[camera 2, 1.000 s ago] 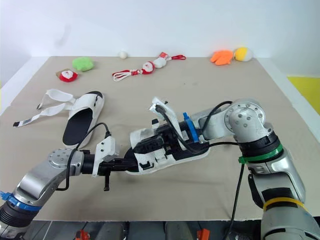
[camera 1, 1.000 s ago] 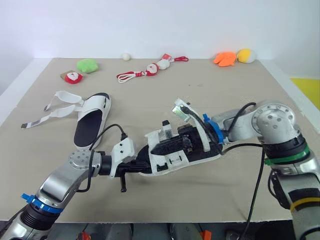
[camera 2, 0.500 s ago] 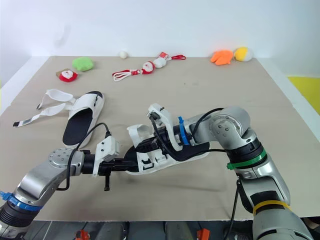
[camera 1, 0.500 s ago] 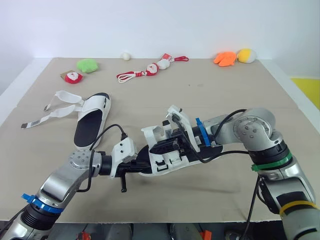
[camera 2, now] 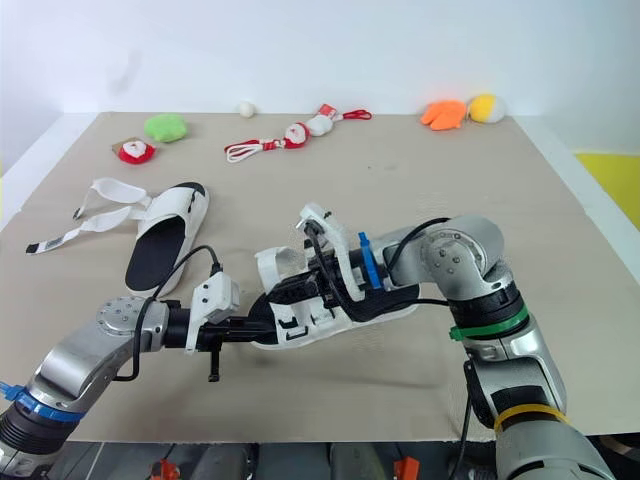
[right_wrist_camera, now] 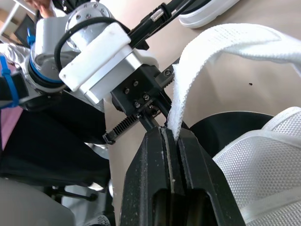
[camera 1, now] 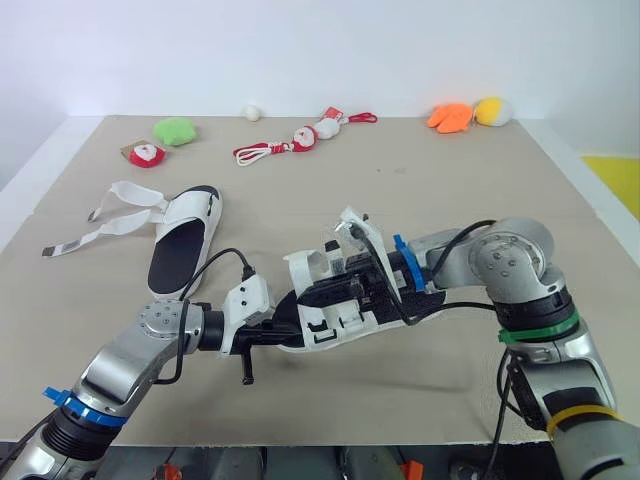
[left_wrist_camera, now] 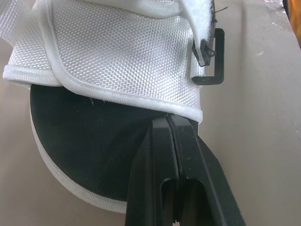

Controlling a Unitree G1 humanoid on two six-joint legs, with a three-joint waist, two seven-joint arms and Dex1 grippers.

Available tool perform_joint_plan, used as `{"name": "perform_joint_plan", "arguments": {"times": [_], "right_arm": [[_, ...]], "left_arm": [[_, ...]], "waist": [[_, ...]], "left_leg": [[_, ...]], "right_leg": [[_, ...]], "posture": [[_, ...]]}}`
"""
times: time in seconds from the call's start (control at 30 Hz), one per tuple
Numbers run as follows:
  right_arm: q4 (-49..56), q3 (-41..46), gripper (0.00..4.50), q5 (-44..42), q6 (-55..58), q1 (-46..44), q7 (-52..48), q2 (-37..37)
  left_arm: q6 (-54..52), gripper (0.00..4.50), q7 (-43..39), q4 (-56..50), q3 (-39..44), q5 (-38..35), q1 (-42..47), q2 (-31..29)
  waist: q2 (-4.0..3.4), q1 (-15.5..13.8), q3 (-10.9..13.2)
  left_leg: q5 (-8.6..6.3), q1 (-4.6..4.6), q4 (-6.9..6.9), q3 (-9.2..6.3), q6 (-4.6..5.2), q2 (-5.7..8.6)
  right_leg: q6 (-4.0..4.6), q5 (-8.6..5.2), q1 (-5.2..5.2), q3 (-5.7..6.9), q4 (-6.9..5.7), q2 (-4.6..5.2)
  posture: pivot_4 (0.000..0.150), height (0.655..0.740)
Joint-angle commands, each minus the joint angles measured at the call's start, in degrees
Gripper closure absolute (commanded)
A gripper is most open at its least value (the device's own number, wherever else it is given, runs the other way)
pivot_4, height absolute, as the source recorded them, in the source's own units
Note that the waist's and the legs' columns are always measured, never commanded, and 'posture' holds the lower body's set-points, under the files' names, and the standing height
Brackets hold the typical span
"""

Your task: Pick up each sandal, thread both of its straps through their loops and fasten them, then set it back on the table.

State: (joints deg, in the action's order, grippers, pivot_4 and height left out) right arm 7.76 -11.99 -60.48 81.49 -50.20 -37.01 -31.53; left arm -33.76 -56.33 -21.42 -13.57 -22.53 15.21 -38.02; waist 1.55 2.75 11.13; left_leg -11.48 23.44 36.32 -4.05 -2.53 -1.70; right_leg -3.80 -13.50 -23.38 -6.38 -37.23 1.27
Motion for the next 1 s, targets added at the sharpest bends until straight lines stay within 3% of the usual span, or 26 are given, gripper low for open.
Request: {"name": "perform_joint_plan", "arguments": {"times": [0.03,0.3,0.57,1.0], "right_arm": [[3.38,-1.15,4.46,2.78,-1.40,0.79,-2.03,-1.39],[5.48,-3.56,4.46,7.57,-4.52,2.35,-6.06,-2.52],[2.81,3.83,4.46,2.82,1.40,-0.34,-6.06,1.76],[8.17,-2.68,4.46,10.10,-4.51,2.85,-8.62,-2.35]], "left_arm": [[-0.81,4.50,0.44,-0.05,-0.83,0.60,-0.44,-0.11],[-0.96,4.50,0.48,-0.20,-0.76,0.58,-0.43,-0.13],[-0.85,4.50,0.37,0.05,-0.81,0.64,-0.23,-0.08],[-0.71,4.50,0.40,0.25,-0.82,0.76,-0.18,0.03]], "waist": [[0.00,0.00,0.00],[0.00,0.01,0.00],[0.00,0.02,0.00],[0.00,0.03,0.00]], "left_leg": [[0.00,0.00,0.00,0.00,0.00,0.00],[0.00,-0.01,0.00,0.00,0.00,0.00],[0.00,0.00,-0.01,0.00,0.00,0.01],[-0.01,-0.01,-0.01,0.00,-0.01,-0.01]], "right_leg": [[0.00,0.00,0.00,0.00,0.00,0.00],[0.02,-0.03,0.01,0.00,0.02,0.00],[0.01,-0.01,0.00,0.00,0.02,0.00],[0.10,-0.08,0.00,0.01,0.05,0.00]], "posture": [[0.150,0.7400],[0.150,0.7400],[0.150,0.7400],[0.150,0.7400]]}}
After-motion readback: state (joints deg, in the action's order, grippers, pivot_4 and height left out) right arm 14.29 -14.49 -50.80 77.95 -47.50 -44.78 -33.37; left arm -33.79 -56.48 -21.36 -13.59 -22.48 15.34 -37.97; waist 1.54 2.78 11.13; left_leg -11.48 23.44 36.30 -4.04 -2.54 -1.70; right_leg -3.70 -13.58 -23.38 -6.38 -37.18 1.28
